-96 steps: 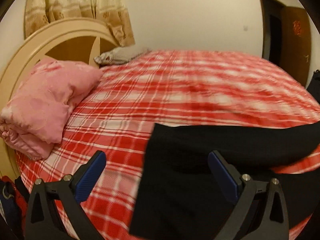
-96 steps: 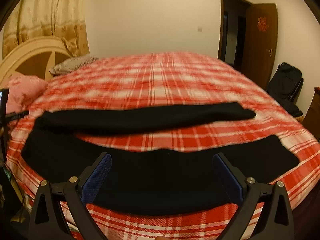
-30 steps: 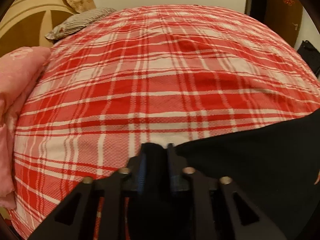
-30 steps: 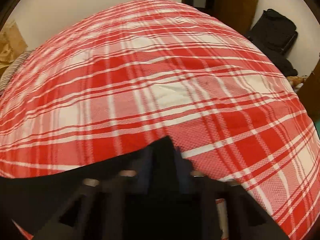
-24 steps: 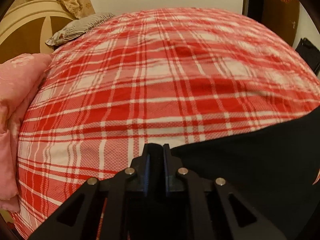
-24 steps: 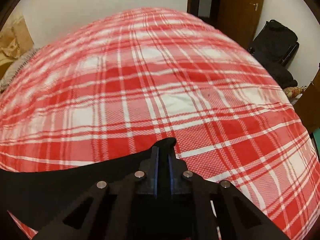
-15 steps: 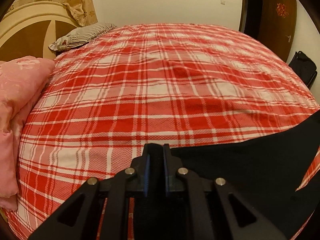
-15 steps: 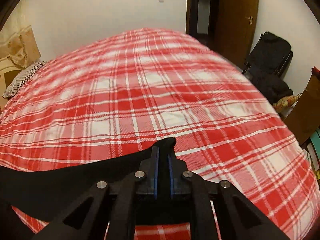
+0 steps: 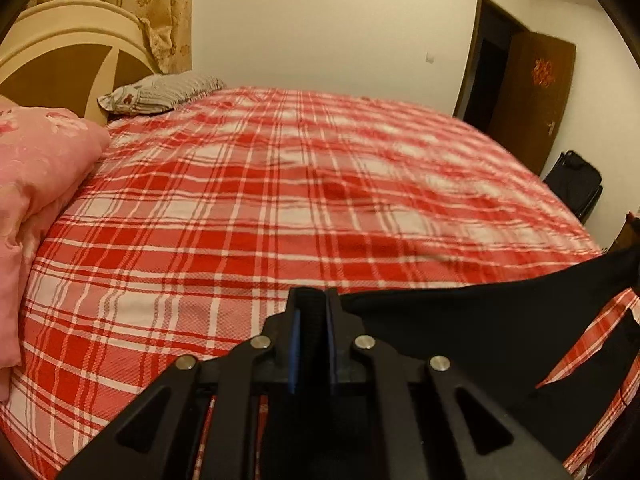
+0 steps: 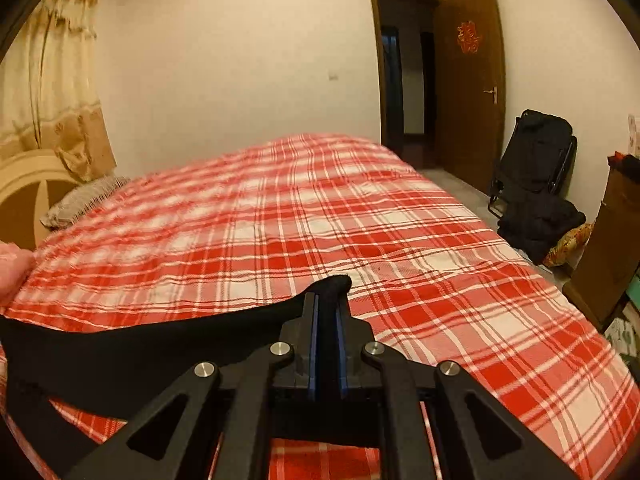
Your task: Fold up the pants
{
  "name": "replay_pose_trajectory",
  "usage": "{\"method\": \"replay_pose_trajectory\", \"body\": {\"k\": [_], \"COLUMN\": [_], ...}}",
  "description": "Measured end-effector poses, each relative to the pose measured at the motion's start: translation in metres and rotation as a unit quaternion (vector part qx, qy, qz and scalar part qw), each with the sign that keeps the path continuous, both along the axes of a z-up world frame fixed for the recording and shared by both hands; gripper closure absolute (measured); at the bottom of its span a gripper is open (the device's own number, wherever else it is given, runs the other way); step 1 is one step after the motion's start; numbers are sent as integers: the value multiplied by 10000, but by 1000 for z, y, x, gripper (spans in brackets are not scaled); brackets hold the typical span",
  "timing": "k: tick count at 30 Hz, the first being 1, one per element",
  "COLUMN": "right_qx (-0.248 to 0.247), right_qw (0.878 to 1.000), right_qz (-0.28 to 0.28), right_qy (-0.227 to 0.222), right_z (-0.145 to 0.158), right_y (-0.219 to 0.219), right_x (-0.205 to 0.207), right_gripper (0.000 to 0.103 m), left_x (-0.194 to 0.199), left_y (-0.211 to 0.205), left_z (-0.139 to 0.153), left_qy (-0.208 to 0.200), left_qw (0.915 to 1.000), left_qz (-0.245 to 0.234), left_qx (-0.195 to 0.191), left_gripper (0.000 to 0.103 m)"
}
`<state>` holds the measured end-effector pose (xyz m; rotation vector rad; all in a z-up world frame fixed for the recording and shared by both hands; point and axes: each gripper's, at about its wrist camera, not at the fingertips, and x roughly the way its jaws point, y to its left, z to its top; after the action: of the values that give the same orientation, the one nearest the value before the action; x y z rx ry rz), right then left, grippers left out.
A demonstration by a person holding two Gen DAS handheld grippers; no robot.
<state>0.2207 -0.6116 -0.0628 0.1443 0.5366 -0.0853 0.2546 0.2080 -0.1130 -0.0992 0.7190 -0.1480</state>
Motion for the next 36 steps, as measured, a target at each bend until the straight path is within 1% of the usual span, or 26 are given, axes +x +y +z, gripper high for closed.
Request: {"method": "replay_pose_trajectory", "body": {"k": [4,6,9,12,14,17,21,24,28,31,36], "right_qx": [176,251,335,462,527,583,604,584,556,555,549], "right_qw": [9994,9991,9990,9987,9984,9980,9975,9975,9977,9978,9978], "right_qz": [0,-2,-64,-152,-180,-224,-260,-250,-211,-182,-187], "right_qy": [-293,-344,-282,-163,-96,40,273,322,329,310,307], "right_z": [-2,-7,-19,-35,-45,-58,-74,-78,-78,-79,-83], "right_y": [-10,-14,-24,-35,-40,-46,-49,-47,-44,-45,-47], "right_x": [-37,-55,-76,-94,-107,-121,-130,-138,-151,-160,-169], "right_gripper": [96,96,96,97,97,98,98,98,98,98,97], "left_x": [-18,-31,-55,-75,-88,-107,-124,-127,-136,-144,-153], "left_y": [5,11,17,22,24,32,39,39,39,38,39], "left_z": [3,5,5,-1,-9,-25,-48,-63,-67,-70,-77], "left_qy": [-211,-399,-662,-752,-767,-706,-518,-360,-356,-372,-350], "left_qw": [9997,9986,9962,9943,9937,9923,9917,9928,9932,9940,9944], "left_qz": [-30,-68,-156,-203,-242,-253,-316,-343,-403,-453,-464], "left_qx": [-140,-328,-545,-729,-784,-987,-1132,-1086,-1036,-928,-883], "left_gripper": [92,92,92,92,92,92,92,92,91,91,91]}}
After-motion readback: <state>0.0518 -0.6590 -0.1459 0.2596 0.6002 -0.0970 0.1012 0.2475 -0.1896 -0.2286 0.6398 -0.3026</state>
